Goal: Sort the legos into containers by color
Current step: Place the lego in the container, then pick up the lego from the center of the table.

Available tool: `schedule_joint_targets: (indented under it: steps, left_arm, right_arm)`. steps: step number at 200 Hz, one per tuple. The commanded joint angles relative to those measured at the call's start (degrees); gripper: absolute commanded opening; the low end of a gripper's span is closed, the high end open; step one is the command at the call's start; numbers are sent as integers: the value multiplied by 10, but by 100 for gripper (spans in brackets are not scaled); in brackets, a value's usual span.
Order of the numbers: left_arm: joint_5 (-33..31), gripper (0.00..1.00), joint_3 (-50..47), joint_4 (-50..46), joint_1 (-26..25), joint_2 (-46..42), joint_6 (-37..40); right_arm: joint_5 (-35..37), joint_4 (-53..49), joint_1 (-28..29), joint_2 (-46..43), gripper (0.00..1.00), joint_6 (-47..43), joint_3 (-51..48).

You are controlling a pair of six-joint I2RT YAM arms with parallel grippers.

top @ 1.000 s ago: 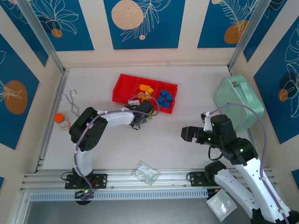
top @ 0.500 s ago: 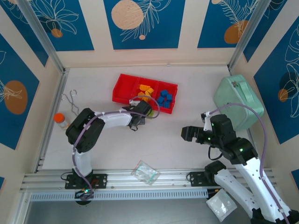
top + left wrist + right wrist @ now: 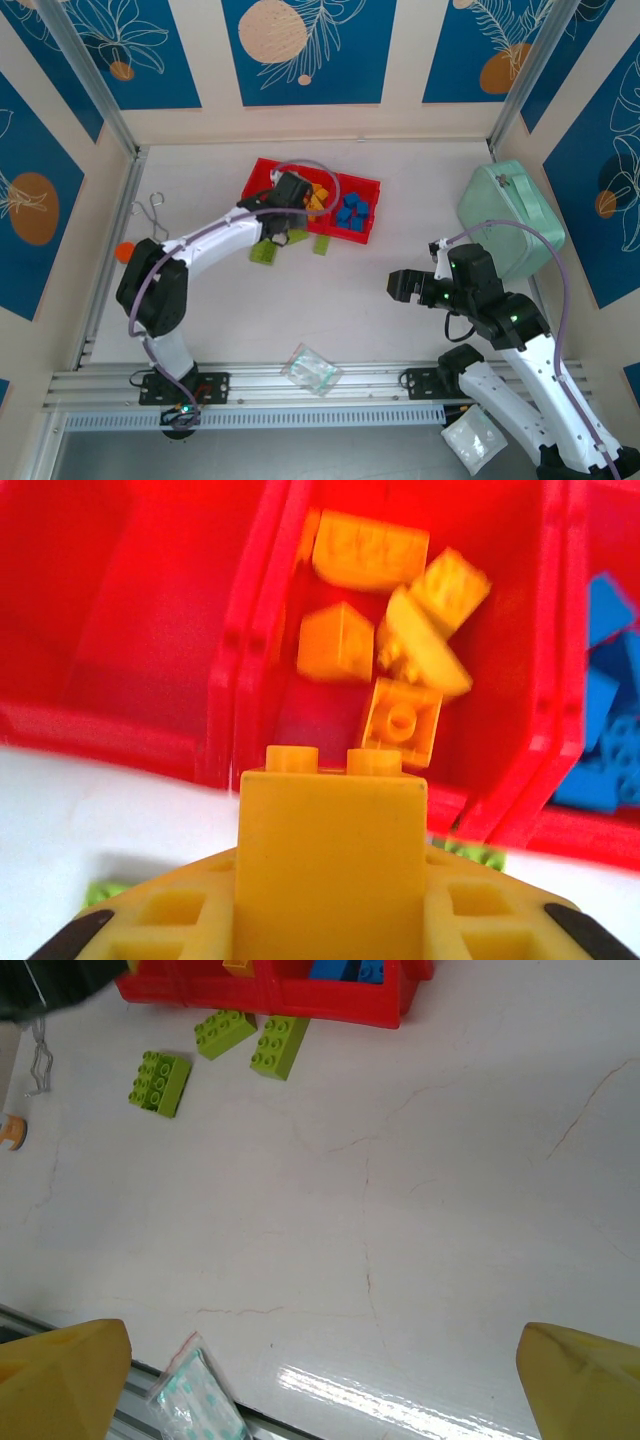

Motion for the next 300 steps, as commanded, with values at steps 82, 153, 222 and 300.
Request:
schedule_joint_targets:
  steps: [82,153,222,300]
  left_arm:
    - [65,35,282,-67,44,227,29]
    - [51,65,303,-48,47,248,48]
    - [79,91,99,47,45,82,92]
    - [110,99,-138,101,-12,-105,86]
  right_arm:
    - [9,-3,5,-2,99,6,-2]
    - [5,0,0,4,99,4,-3]
    - [-5,1,-13,16,99,2,-3]
    - [-4,-1,-12,21,99,5,-2]
